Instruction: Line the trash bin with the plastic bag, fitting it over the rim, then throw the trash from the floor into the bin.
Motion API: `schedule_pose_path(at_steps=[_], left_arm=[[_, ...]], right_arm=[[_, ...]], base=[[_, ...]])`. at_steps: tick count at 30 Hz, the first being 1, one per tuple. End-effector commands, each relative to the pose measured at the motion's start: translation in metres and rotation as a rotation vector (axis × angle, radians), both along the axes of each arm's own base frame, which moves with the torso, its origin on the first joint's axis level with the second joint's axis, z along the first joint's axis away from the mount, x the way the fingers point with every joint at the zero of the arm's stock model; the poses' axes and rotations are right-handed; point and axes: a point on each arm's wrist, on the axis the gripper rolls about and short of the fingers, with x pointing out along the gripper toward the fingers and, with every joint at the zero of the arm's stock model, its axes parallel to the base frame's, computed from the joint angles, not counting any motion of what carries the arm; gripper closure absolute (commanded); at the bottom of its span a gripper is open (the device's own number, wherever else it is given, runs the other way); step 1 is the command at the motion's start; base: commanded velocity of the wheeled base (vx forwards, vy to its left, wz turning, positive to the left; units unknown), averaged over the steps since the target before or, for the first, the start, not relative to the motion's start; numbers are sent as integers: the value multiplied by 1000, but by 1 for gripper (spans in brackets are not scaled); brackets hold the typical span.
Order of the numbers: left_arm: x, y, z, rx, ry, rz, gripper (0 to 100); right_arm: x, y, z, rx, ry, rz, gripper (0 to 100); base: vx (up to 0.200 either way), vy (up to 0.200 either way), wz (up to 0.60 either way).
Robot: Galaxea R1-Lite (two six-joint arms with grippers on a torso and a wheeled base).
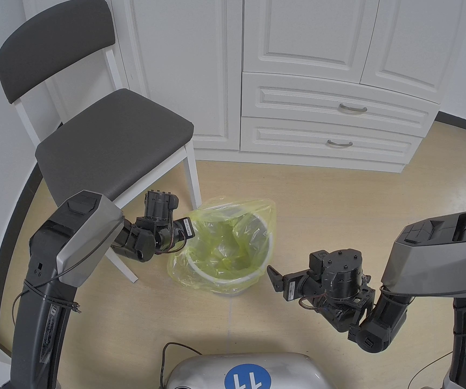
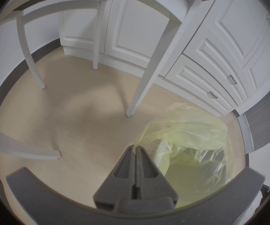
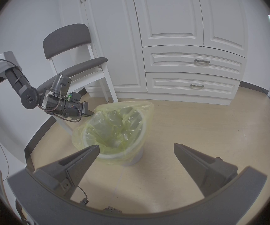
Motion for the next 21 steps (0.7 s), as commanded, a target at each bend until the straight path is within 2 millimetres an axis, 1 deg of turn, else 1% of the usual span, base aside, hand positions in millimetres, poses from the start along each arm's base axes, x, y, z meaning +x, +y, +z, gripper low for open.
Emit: schedule_pose_path(at_steps=[1, 4, 9, 10, 13, 15, 18, 21], left_arm=[[-8, -6, 2, -14, 15, -7, 100], [-18, -11, 1, -34, 40, -7, 100], [-42, -22, 2, -48, 85, -26, 100], [-42, -22, 2, -48, 85, -26, 100], [-64, -27, 5, -77, 69, -38, 100], [-68, -25, 8, -90, 41, -37, 100], [-68, -20, 10, -91, 14, -33, 100], [-56, -2, 14, -86, -13, 0, 100]], right_arm=[[0, 0, 0, 1, -1, 0, 0], [0, 0, 0, 1, -1, 0, 0], [-1, 0, 0, -2, 1, 2, 0], [-1, 0, 0, -2, 1, 2, 0], [-3, 1, 0, -5, 2, 7, 0], [-3, 1, 1, -4, 1, 8, 0], [-3, 1, 1, -5, 2, 8, 0], [-3, 1, 2, -2, -2, 8, 0]], base=[[0, 0, 0], [0, 0, 0], [0, 0, 0], [0, 0, 0], [0, 0, 0], [0, 0, 0], [0, 0, 0], [0, 0, 0]])
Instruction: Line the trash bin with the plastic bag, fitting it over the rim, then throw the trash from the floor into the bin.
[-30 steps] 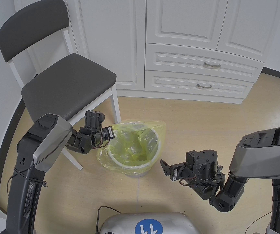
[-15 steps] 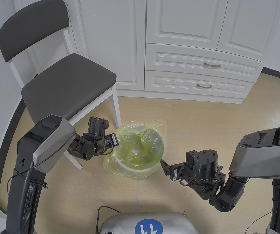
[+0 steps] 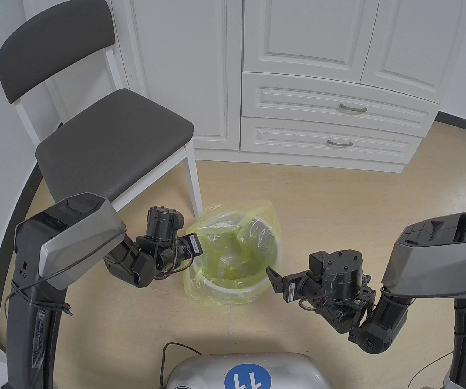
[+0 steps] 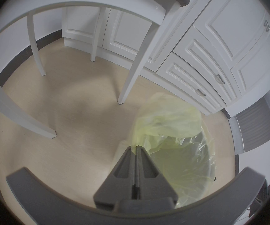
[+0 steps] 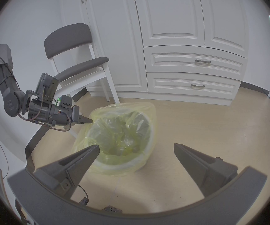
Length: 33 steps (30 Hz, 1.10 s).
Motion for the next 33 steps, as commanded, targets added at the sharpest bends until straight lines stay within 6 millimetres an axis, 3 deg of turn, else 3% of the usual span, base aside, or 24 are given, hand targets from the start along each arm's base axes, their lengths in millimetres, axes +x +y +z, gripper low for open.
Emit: schedule_pose_path(at_steps=[1, 5, 9, 19, 30, 31, 33], left_arm=[[10, 19, 14, 1, -41, 31, 100], [15, 23, 13, 10, -49, 28, 100], [34, 32, -2, 13, -60, 48, 100], [52, 41, -36, 72, -13, 35, 100], [47, 37, -36, 74, -15, 25, 100], [46, 38, -37, 77, -11, 24, 0], [45, 39, -33, 71, -18, 28, 0]], right_arm=[[0, 0, 2, 2, -3, 0, 0], [1, -1, 1, 3, -3, -2, 0], [1, -2, -1, 2, 6, 7, 0], [3, -1, -7, -5, 16, 7, 0], [2, -2, -6, -4, 16, 5, 0], [2, -2, -5, -2, 15, 6, 0], [2, -2, -4, -1, 11, 7, 0]], base=[[0, 0, 0], [0, 0, 0], [0, 0, 0], [0, 0, 0], [0, 0, 0], [0, 0, 0], [0, 0, 0]])
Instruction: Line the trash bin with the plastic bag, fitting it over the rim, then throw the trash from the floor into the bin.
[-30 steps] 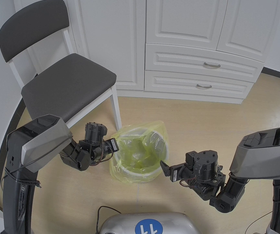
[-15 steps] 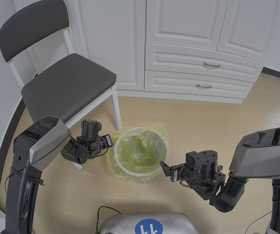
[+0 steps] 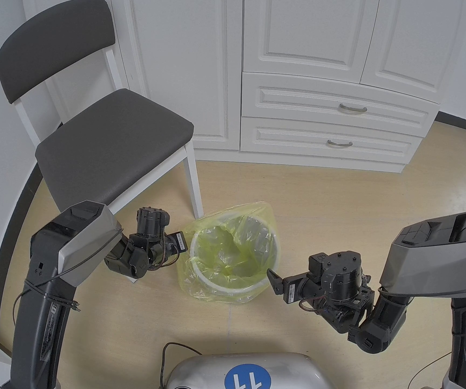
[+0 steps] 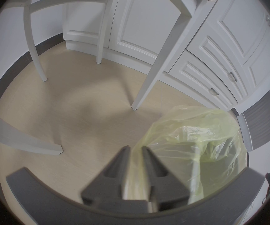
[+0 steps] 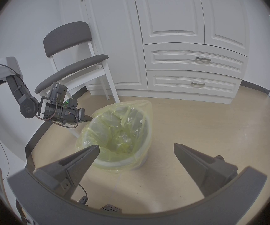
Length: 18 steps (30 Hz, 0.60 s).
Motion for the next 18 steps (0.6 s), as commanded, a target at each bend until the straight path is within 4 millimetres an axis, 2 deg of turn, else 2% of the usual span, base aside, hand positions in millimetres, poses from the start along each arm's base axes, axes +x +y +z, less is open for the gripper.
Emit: schedule_pose_path(at_steps=[1, 5, 8, 9, 12, 14, 18], left_arm=[[-5, 2, 6, -2, -2, 4, 0], [-24, 16, 23, 32, -2, -7, 0], [-42, 26, 34, 83, -13, -51, 0], [-53, 31, 45, 98, -49, -73, 0], [-70, 34, 60, 101, -88, -98, 0], [-93, 37, 84, 139, -119, -145, 0], [-115, 34, 117, 182, -190, -218, 0]], right_arm=[[-1, 0, 3, 2, -6, 0, 0], [-6, -4, 11, -3, -14, 1, 0], [-15, -11, 25, -24, -30, 9, 0], [-22, -15, 36, -34, -45, 17, 0], [-29, -21, 46, -48, -59, 22, 0], [-35, -27, 56, -57, -76, 24, 0], [-40, -35, 69, -72, -103, 18, 0]], base=[[0, 0, 0], [0, 0, 0], [0, 0, 0], [0, 0, 0], [0, 0, 0], [0, 0, 0], [0, 0, 0]])
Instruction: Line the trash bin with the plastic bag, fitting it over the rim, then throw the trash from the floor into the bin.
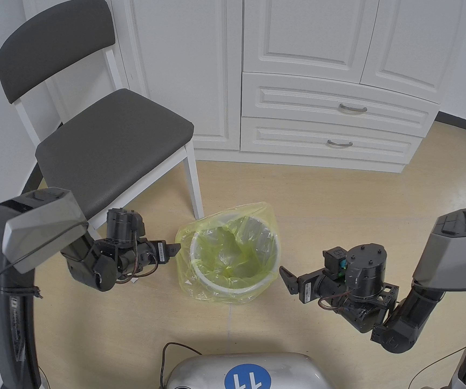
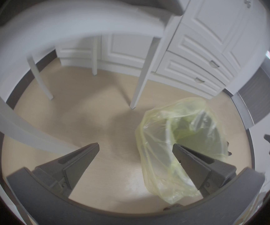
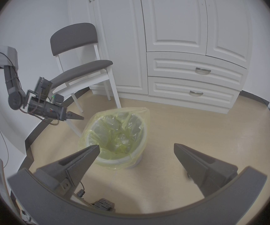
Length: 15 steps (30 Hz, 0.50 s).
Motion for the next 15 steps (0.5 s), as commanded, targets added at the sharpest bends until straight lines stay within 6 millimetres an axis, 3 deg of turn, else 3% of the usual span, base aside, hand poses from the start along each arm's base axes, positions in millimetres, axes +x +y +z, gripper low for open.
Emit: schedule_pose_path(at_steps=[1, 3, 7, 15], left_arm=[[-43, 3, 72, 41, -153, -103, 0], [-50, -11, 88, 52, -200, -157, 0], [-51, -35, 92, 112, -235, -257, 0], [-31, -63, 52, 304, -237, -411, 0]], right_arm=[[-18, -18, 37, -6, -70, -1, 0], [-23, -23, 45, -13, -79, -3, 0], [-27, -28, 50, -21, -85, -5, 0], [-25, -39, 49, -66, -91, -22, 0]], base=[[0, 0, 0], [0, 0, 0], [0, 0, 0], [0, 0, 0]])
